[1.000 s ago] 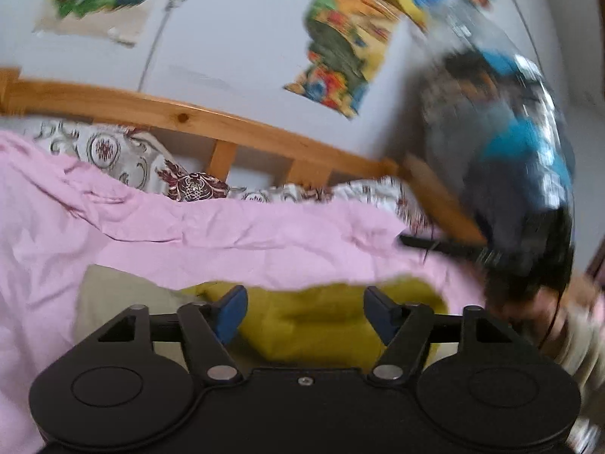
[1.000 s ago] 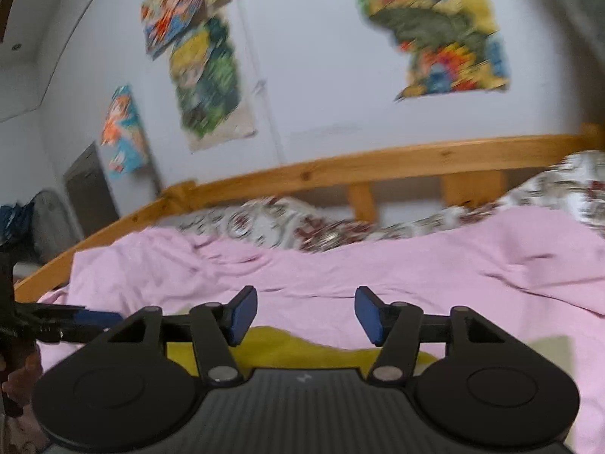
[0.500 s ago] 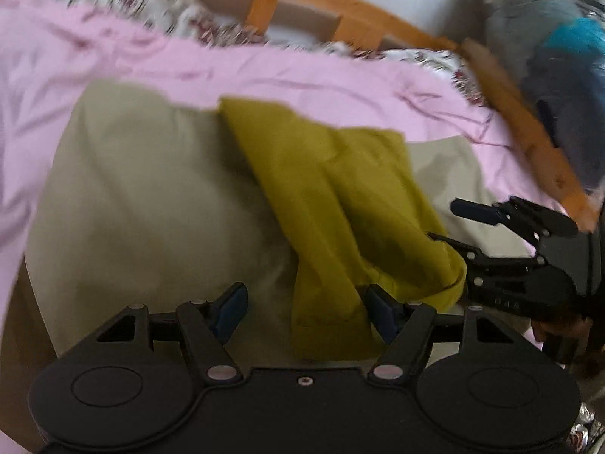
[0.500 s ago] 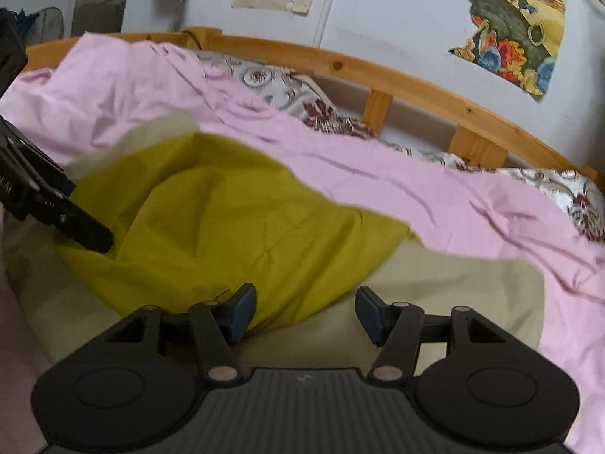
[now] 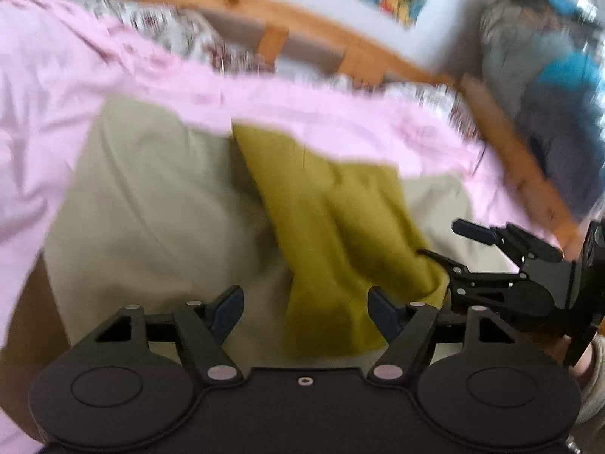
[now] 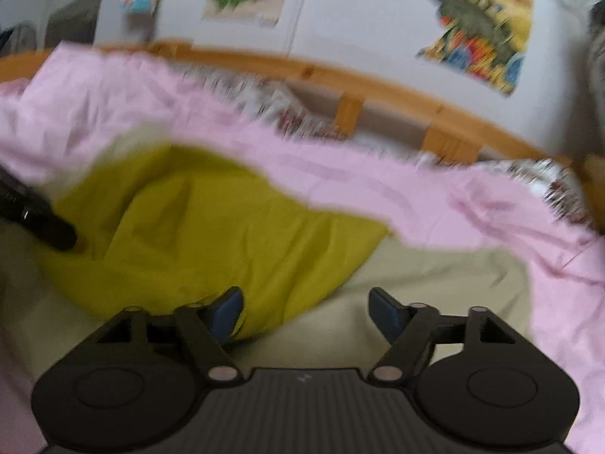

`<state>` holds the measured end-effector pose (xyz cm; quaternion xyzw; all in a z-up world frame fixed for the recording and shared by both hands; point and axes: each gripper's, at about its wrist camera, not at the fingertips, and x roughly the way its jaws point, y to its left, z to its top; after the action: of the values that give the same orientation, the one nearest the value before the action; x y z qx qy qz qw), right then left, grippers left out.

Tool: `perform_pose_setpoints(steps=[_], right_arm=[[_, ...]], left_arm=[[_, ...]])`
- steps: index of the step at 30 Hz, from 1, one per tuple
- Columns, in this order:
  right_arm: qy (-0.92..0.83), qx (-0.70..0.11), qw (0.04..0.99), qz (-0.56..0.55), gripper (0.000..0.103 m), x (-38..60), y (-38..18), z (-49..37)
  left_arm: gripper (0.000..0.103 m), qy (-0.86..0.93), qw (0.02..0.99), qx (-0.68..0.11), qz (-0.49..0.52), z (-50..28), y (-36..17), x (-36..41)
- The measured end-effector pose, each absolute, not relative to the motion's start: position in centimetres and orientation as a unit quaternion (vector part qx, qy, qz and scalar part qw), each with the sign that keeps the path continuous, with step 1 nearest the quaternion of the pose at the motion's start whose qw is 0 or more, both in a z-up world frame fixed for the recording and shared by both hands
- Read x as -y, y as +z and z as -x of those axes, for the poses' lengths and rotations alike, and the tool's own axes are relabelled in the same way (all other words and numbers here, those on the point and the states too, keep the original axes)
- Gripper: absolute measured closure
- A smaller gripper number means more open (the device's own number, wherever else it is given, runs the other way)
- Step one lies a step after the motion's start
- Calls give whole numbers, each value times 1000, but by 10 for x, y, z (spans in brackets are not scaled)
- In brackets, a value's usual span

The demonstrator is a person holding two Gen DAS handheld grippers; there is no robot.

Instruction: Fold large clothes

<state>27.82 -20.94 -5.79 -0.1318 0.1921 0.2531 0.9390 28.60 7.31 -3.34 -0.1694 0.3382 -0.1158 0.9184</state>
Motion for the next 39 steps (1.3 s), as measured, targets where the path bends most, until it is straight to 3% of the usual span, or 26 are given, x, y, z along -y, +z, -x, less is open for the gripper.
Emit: perform_pose_setpoints(steps=[3, 5, 7, 12, 16, 20, 25, 32, 36, 39], right_arm=[[266, -178, 942, 104, 7, 202, -39, -273], [273, -181, 938, 117, 7, 189, -37, -270], [270, -194, 935, 124, 7, 182, -39, -270], [239, -234, 937, 102, 8, 190, -48, -278], [215, -229, 945, 90, 8, 201, -40, -276], [219, -233, 942, 100, 7, 193, -45, -278], [210, -244, 931, 173, 7, 167, -91, -277], [178, -210, 950, 147, 1, 175, -114, -272], [161, -180, 957, 160, 0, 173, -117, -260], [156, -175, 960, 155, 0, 175, -117, -257]], left_arm=[[29, -102, 928, -306, 186, -279, -23, -74], [43, -108, 922, -314, 201, -284, -25, -73], [83, -117, 907, -341, 218, -293, -32, -71], [97, -120, 881, -365, 278, -298, -45, -71], [98, -150, 845, -373, 353, -295, -47, -69], [98, -127, 841, -396, 346, -296, -62, -67], [90, -105, 839, -410, 343, -294, -77, -70], [71, -112, 870, -378, 296, -269, -57, -76], [33, -66, 899, -338, 270, -234, -42, -90], [18, -9, 912, -321, 255, -203, -35, -103]])
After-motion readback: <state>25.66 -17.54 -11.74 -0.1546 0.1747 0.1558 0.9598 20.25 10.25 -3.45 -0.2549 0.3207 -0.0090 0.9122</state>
